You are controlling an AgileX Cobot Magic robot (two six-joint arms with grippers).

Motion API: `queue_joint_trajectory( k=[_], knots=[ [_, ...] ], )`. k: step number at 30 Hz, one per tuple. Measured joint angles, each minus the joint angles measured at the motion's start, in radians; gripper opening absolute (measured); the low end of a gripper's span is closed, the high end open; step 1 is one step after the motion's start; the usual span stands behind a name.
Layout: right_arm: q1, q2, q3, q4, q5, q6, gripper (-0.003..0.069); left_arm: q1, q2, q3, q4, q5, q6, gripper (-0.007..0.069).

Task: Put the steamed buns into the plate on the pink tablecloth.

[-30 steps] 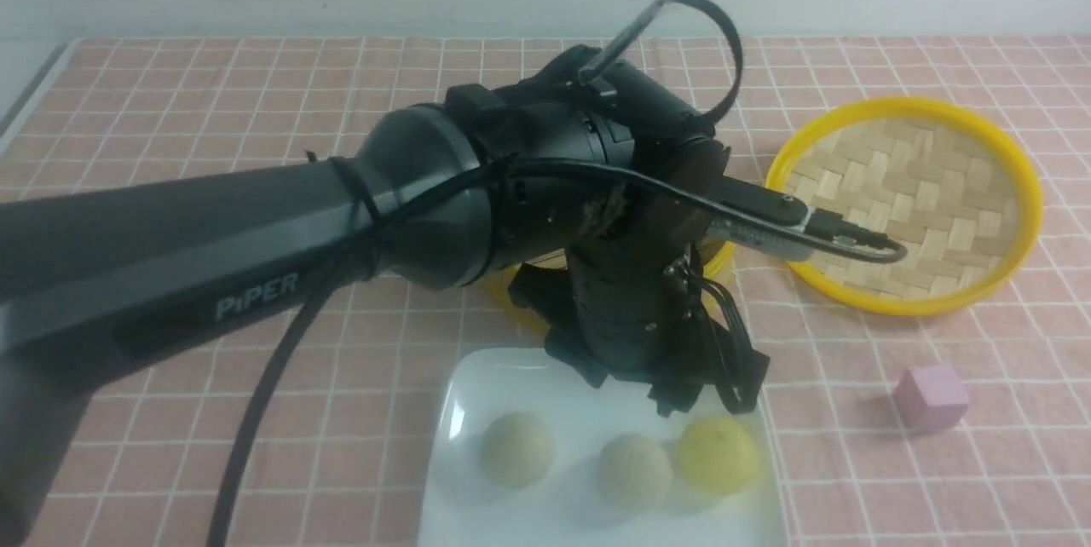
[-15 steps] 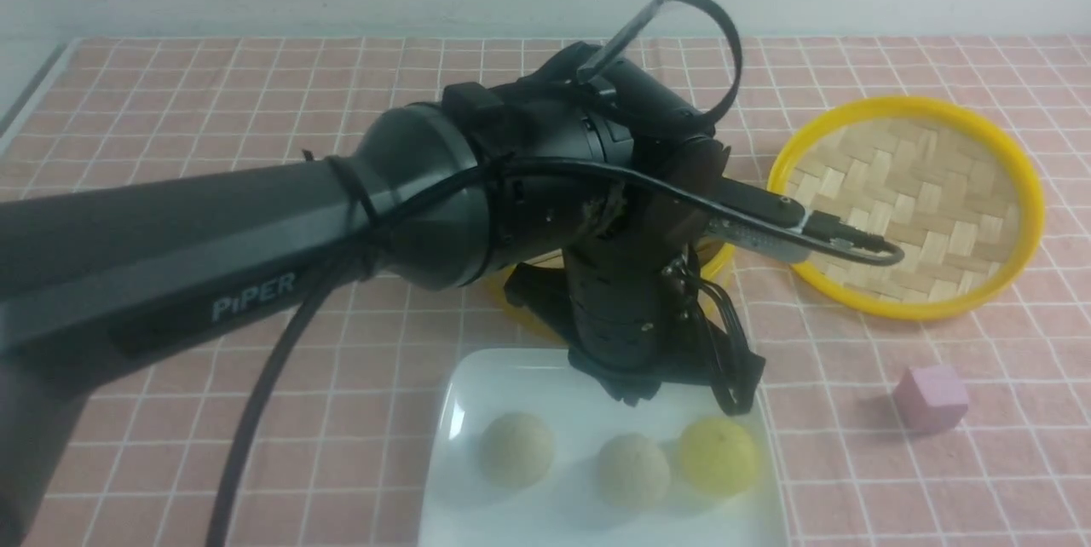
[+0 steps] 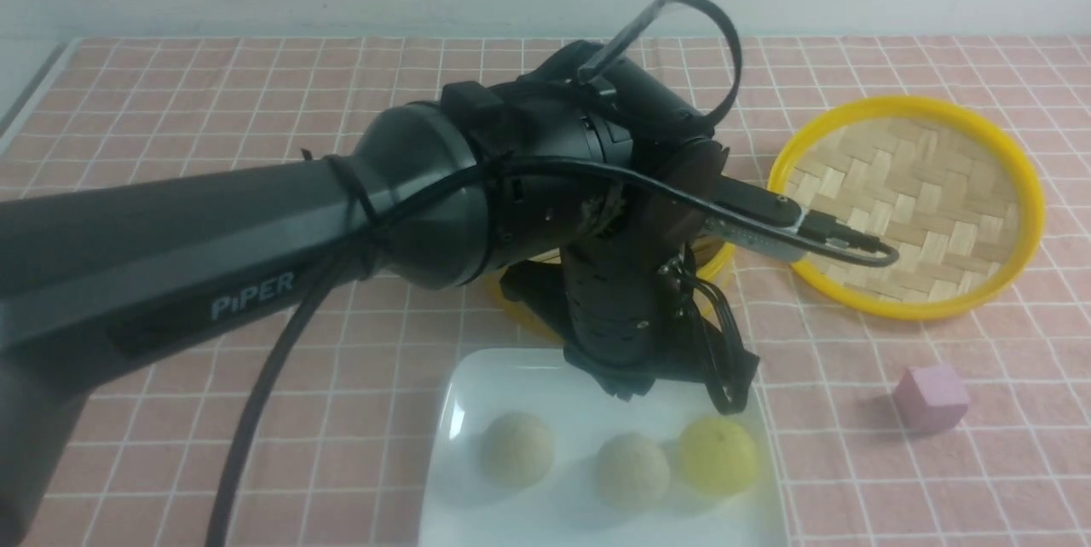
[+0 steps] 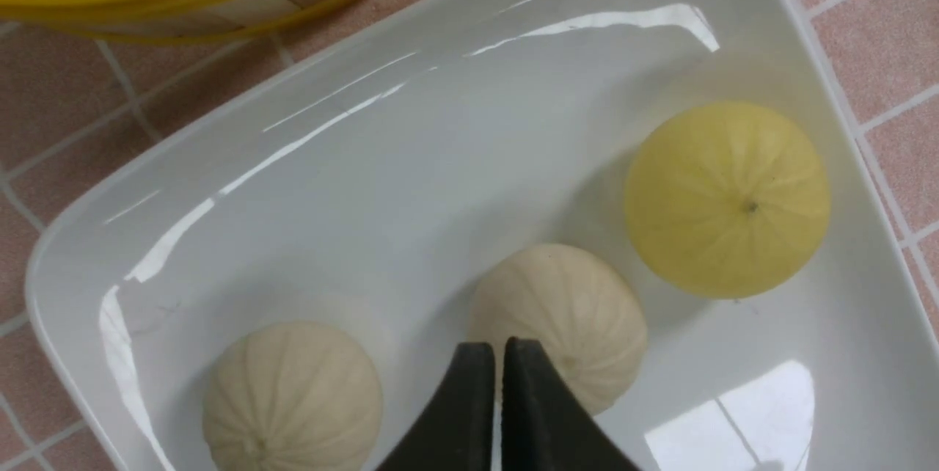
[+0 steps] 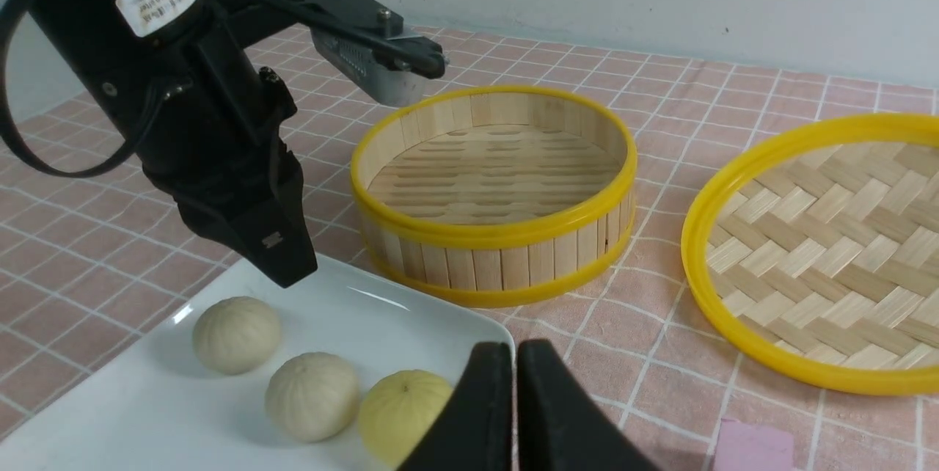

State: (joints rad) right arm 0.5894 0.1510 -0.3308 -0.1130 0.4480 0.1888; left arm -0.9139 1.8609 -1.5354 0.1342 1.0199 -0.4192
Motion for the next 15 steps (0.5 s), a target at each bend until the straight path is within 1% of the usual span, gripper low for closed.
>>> queue_joint_trajectory(
  k=[4,10,15],
  knots=[
    [0.0,0.0,0.0,0.0,0.0,0.0,0.0005,0.0,0.0,0.0,0.006,0.0,0.0,0.0041],
    [0.0,0.0,0.002,0.0,-0.001,0.0,0.0008,0.0,0.0,0.0,0.068,0.0,0.0,0.0041],
    [0.0,0.0,0.047,0.008,-0.005,0.0,0.0016,0.0,0.0,0.0,0.082,0.019,0.0,0.0048]
  ],
)
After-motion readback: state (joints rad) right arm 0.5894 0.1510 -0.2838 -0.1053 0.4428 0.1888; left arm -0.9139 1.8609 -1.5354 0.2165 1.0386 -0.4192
